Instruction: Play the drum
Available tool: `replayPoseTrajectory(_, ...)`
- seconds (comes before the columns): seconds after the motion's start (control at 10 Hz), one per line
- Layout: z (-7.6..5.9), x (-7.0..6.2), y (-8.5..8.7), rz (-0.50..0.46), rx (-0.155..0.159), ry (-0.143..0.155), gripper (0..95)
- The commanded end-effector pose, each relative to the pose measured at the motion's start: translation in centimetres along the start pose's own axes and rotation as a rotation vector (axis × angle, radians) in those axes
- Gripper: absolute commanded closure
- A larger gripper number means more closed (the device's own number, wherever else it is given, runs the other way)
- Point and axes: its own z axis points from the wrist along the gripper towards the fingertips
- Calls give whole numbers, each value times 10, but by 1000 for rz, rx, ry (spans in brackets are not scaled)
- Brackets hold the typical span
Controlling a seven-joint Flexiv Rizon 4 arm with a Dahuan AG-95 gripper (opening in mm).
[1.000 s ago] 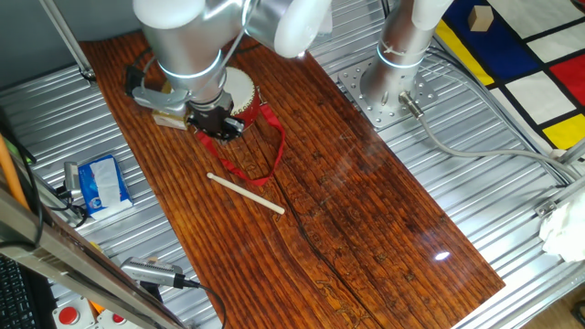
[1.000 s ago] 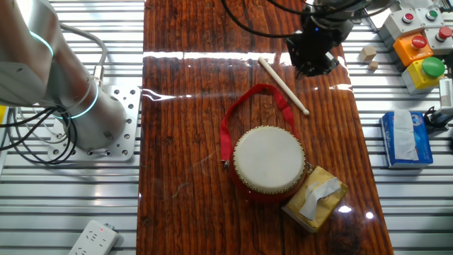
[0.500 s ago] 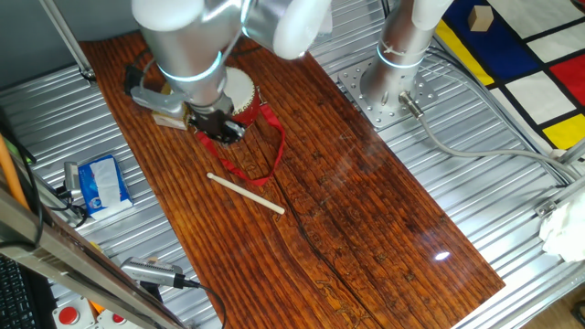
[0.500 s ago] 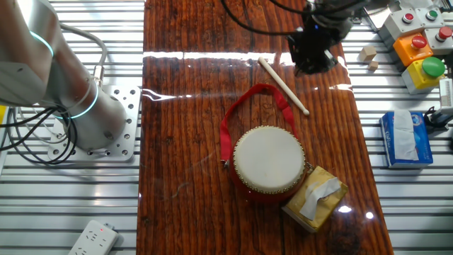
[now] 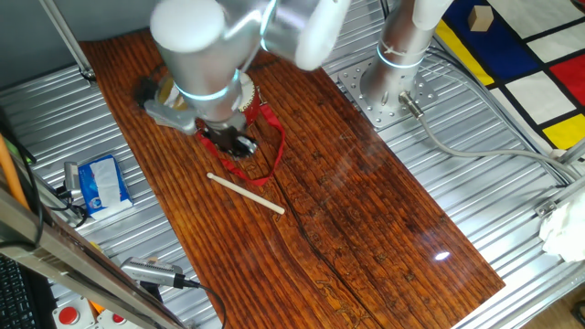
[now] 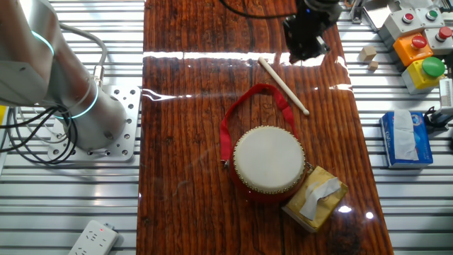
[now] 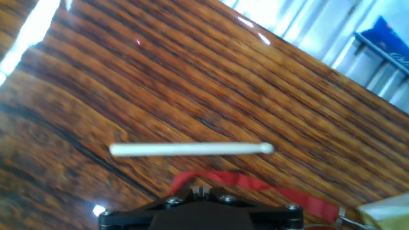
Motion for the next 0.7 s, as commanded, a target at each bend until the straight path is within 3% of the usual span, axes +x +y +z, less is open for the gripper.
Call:
replayPoseTrajectory(0.1, 3, -5, 12, 12, 0, -7, 950)
replayPoseTrajectory(0.4, 7, -9, 26, 109, -1, -14, 950)
replayPoseTrajectory(0.5, 8, -9, 27, 278, -46, -23, 950)
replayPoseTrajectory(0.6, 8, -9, 27, 304, -59, -23, 950)
replayPoseTrajectory(0.7, 9, -8, 28, 224, -46, -17, 950)
